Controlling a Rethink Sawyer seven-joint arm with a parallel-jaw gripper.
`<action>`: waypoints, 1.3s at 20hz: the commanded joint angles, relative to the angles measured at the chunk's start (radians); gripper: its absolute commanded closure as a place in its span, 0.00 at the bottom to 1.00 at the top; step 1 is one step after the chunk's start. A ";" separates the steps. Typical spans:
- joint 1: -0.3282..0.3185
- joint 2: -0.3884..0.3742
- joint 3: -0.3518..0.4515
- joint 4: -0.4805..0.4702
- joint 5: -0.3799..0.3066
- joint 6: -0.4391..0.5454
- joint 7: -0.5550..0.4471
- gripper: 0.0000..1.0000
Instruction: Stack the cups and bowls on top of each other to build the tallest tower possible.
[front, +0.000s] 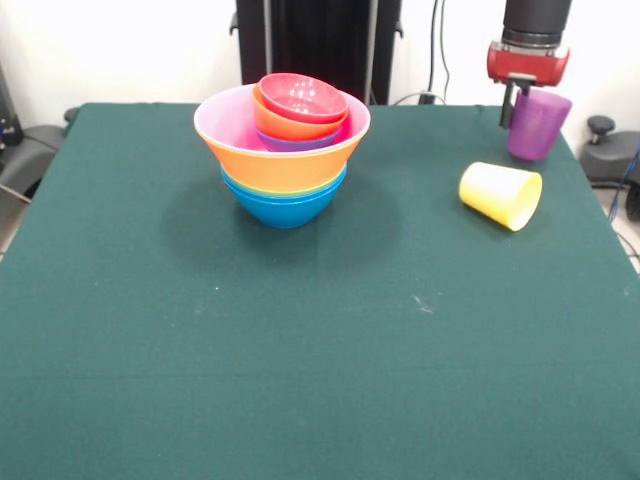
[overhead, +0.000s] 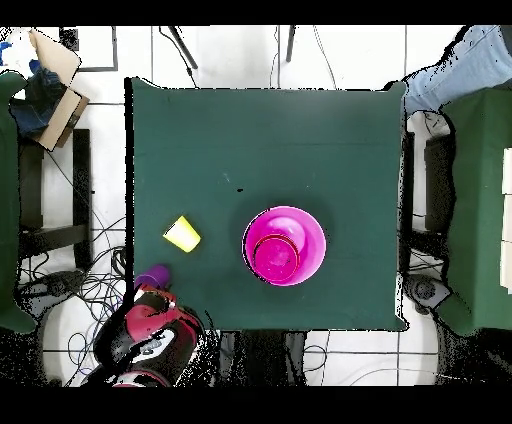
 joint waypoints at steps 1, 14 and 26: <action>-0.059 -0.040 0.085 -0.006 -0.096 0.115 -0.006 1.00; -0.150 -0.185 0.134 0.073 -0.191 0.206 -0.006 1.00; -0.037 0.052 0.058 -0.106 -0.120 0.122 0.044 1.00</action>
